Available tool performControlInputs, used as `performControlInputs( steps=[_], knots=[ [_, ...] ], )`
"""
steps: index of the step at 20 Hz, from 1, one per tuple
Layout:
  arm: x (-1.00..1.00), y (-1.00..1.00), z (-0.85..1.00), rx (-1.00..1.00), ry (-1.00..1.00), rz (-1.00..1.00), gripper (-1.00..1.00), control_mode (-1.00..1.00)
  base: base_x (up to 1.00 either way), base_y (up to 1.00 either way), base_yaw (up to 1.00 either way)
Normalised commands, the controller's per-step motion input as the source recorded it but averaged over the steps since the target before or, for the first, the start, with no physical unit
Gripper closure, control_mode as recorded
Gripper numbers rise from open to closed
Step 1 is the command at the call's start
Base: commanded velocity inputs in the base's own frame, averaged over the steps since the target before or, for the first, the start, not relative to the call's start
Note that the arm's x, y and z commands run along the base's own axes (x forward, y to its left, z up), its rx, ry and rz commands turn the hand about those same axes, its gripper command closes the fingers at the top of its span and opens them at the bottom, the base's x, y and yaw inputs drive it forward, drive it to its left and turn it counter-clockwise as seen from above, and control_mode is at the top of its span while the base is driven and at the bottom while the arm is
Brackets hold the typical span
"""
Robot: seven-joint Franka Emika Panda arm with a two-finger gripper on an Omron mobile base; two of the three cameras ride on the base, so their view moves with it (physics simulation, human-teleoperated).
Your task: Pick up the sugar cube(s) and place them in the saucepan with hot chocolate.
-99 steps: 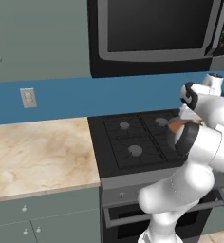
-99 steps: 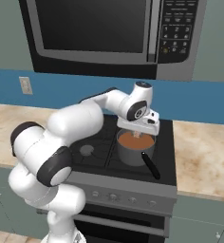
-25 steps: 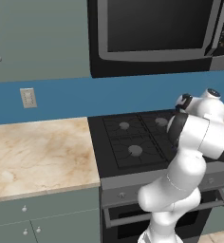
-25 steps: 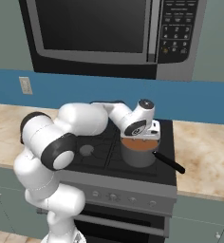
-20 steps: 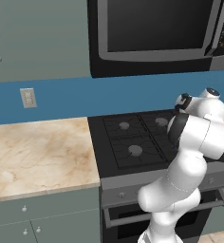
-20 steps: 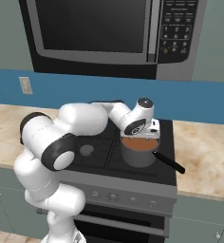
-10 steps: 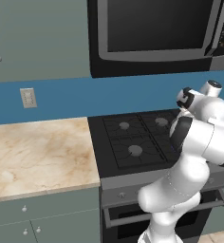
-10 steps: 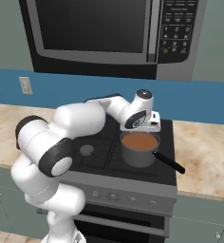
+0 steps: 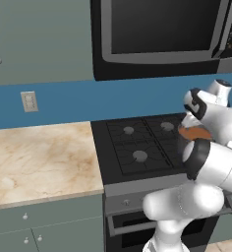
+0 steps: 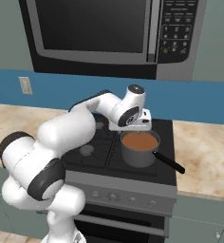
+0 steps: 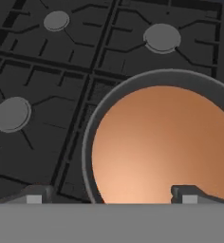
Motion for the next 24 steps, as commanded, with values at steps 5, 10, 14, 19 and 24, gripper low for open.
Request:
performControlInputs(
  steps=[5,10,14,19,24],
  knots=[
    [-0.40,1.00,0.06,0.00,0.00,0.11,-1.00,-1.00,0.00,0.00,0.00],
    [-0.39,1.00,0.09,-0.01,0.00,0.06,-1.00,-1.00,0.00,0.00,0.00],
    [-0.62,0.98,0.30,-0.02,0.00,0.01,-1.00,-1.00,0.00,0.00,0.00],
    [-0.59,0.55,0.47,0.00,0.00,0.01,-1.00,-1.00,0.00,0.00,0.00],
    [-0.32,0.13,0.28,0.00,0.00,0.03,-1.00,-1.00,0.00,0.00,0.00]
  ],
)
